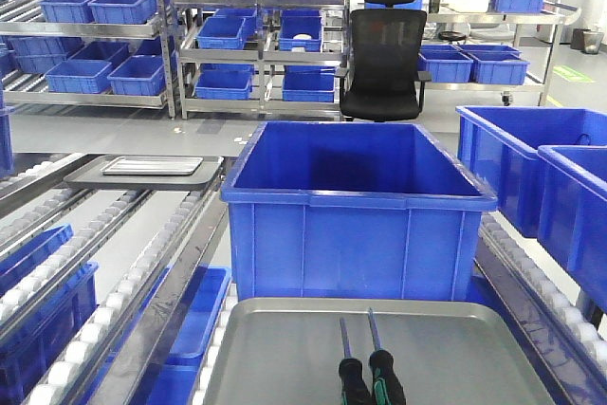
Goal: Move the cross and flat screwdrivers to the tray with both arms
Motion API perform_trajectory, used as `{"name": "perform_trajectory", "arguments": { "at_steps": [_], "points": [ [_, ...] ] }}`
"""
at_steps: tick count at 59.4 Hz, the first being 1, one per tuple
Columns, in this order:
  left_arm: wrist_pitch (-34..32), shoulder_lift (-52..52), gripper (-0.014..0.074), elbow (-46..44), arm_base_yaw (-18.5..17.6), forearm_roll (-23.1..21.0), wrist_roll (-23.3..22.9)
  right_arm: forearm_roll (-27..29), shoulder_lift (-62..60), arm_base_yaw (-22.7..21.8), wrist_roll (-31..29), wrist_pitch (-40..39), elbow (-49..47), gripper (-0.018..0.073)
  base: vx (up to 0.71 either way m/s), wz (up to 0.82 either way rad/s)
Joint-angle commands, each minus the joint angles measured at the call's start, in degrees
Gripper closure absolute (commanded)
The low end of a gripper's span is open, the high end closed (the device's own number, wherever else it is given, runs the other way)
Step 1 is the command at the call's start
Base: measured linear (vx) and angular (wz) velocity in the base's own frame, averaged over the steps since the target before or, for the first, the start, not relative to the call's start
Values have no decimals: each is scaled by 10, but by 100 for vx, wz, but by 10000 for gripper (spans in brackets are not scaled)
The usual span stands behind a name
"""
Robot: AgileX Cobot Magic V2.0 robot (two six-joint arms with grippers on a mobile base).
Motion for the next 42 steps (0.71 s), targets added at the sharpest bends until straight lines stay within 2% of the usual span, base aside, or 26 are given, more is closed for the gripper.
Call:
{"name": "perform_trajectory", "arguments": {
  "at_steps": [1, 10, 16, 18, 21, 25, 30, 34, 42],
  "points": [
    [-42, -2, 594, -13, 1, -3, -3, 9, 6, -1, 0, -42, -16, 567, 0, 0],
    [-42, -2, 594, -13, 1, -3, -3, 9, 6, -1, -1, -42, -16, 567, 0, 0],
    [-42, -2, 594, -13, 1, -3, -3, -42, 6, -1, 17, -43, -16, 567, 0, 0],
    [-42, -2, 594, -13, 1, -3, -3, -76, 6, -1, 49, -43, -16, 567, 0, 0],
    [-42, -2, 594, -13, 1, -3, -3, -149, 6, -1, 129, -45, -16, 567, 0, 0],
    [-42, -2, 594, -13, 1, -3, -3, -264, 6, -1, 263, -63, -1, 567, 0, 0],
    [-42, -2, 594, -13, 1, -3, -3, -371, 6, -1, 397, -102, 47, 567, 0, 0],
    [-42, -2, 594, -13, 1, -3, -3, -390, 6, -1, 446, -138, 92, 567, 0, 0],
    [-42, -2, 594, -13, 1, -3, -3, -383, -26, -1, 462, -196, 164, 567, 0, 0]
  ]
}}
